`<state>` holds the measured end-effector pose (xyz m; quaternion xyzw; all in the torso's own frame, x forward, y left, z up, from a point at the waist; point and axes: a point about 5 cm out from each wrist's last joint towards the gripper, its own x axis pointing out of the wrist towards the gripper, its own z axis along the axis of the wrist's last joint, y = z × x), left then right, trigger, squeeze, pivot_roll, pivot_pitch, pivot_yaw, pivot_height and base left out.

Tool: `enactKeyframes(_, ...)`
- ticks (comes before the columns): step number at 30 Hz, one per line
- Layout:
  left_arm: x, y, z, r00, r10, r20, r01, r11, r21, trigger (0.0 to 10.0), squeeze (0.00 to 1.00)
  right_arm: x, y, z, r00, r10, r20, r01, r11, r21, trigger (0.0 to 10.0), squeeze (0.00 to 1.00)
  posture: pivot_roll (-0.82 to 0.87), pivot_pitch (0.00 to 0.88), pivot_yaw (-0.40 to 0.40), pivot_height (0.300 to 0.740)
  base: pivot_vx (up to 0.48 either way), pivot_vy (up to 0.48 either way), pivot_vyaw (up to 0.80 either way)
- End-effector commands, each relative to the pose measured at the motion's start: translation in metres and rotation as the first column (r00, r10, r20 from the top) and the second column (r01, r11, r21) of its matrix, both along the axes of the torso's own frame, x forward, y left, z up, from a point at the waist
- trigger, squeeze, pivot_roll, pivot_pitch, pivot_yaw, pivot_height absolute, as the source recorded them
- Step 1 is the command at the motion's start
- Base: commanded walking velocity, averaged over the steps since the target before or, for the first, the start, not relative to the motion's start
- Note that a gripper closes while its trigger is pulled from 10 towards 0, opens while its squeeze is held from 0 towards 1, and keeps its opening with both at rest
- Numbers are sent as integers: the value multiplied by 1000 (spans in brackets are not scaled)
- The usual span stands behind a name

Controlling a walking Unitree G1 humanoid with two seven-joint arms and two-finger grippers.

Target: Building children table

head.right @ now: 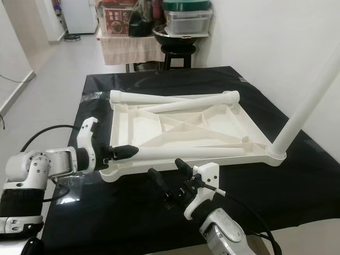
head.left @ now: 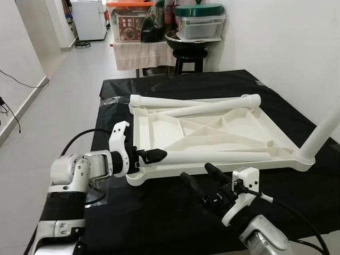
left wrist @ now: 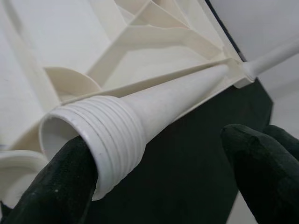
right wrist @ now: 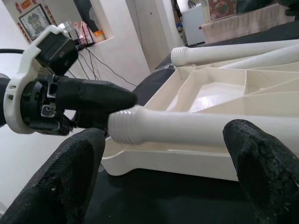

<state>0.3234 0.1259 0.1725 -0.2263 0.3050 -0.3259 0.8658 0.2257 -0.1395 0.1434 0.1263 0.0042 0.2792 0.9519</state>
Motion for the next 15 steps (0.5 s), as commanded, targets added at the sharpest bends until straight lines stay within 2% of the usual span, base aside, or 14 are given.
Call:
enactKeyframes(1,1,-3,3,1000,-21,-7,21,999,-31,10000,0,-2,0,3,1000,0,2,0,1000,-3,10000,0,-75,0,28,740,0,0,0)
enactKeyframes(8,-2,-12,-2,997,-68,-40,62,988,-141,10000,0,-3,-1,4,1000,0,-2,0,1000,-26,10000,0,-83,0,26,740,0,0,0)
enactKeyframes(9,-1,-14,-2,997,-72,-38,65,985,-158,2275,0,-3,-1,4,1000,0,-2,0,1000,-28,10000,0,-87,0,25,740,0,0,0)
enactKeyframes(10,-1,-14,-2,997,-72,-38,65,985,-158,2275,0,-3,-1,4,1000,0,-2,0,1000,-28,10000,0,-87,0,25,740,0,0,0)
enactKeyframes(11,0,-15,-2,997,-71,-35,64,983,-172,627,0,-3,-1,5,1000,0,-3,0,1000,-30,10000,0,-88,0,24,740,0,0,0)
enactKeyframes(14,0,-16,-2,997,-71,-35,63,983,-175,627,0,-3,-1,5,1000,0,-4,-1,1000,-31,10000,0,-90,0,24,740,0,0,0)
enactKeyframes(15,1,-16,-1,998,-65,-28,58,981,-183,0,0,-3,-1,5,1000,2,-4,-2,999,-34,10000,0,-93,0,23,740,0,0,0)
